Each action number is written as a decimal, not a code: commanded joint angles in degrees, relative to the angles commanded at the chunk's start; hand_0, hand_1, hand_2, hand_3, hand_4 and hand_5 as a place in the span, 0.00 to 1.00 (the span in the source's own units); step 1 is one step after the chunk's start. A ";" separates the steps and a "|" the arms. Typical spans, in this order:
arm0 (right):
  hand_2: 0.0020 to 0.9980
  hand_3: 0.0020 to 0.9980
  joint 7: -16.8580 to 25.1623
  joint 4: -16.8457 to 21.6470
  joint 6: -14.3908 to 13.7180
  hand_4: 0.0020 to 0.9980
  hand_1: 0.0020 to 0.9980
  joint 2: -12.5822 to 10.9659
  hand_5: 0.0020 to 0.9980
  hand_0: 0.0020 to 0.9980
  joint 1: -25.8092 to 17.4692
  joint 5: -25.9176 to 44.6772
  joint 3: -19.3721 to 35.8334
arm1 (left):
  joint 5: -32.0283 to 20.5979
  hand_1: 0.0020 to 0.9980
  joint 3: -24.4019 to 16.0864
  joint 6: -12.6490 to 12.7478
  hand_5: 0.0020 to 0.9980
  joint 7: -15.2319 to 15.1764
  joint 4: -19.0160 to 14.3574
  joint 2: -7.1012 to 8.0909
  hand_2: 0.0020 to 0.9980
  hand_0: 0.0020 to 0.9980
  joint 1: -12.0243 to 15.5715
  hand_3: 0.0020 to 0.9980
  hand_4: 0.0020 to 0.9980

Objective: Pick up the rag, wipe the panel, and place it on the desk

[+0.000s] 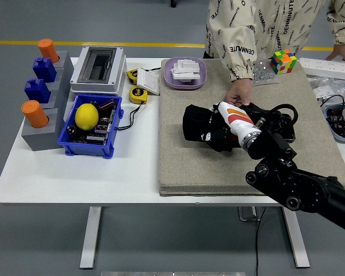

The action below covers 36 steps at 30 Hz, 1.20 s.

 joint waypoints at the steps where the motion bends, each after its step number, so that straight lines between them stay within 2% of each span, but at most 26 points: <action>1: 0.44 0.48 -0.02 -0.17 0.05 0.97 0.41 -0.47 0.16 0.29 -0.17 0.00 0.23 | 0.04 0.64 -0.08 0.01 0.44 0.00 -0.01 -0.02 0.66 0.61 -0.01 0.56 0.63; 6: 0.44 0.48 -0.25 -0.58 0.27 0.96 0.41 -2.79 0.16 0.29 -1.07 -1.13 1.61 | 0.08 0.64 -0.34 -0.03 0.44 -0.01 -0.07 -0.18 0.66 0.61 -0.14 0.56 0.63; 24: 0.44 0.48 -0.67 -0.25 1.24 0.97 0.41 -14.01 0.16 0.29 -5.91 -2.31 8.74 | 0.40 0.64 -1.55 -0.03 0.44 -0.01 -0.12 -0.51 0.66 0.61 -0.14 0.56 0.63; 36: 0.44 0.48 -0.61 -0.94 1.75 0.97 0.41 -18.91 0.16 0.29 -10.72 -3.18 14.30 | 0.47 0.64 -1.88 -0.01 0.44 0.00 -0.04 -0.68 0.66 0.61 0.08 0.56 0.63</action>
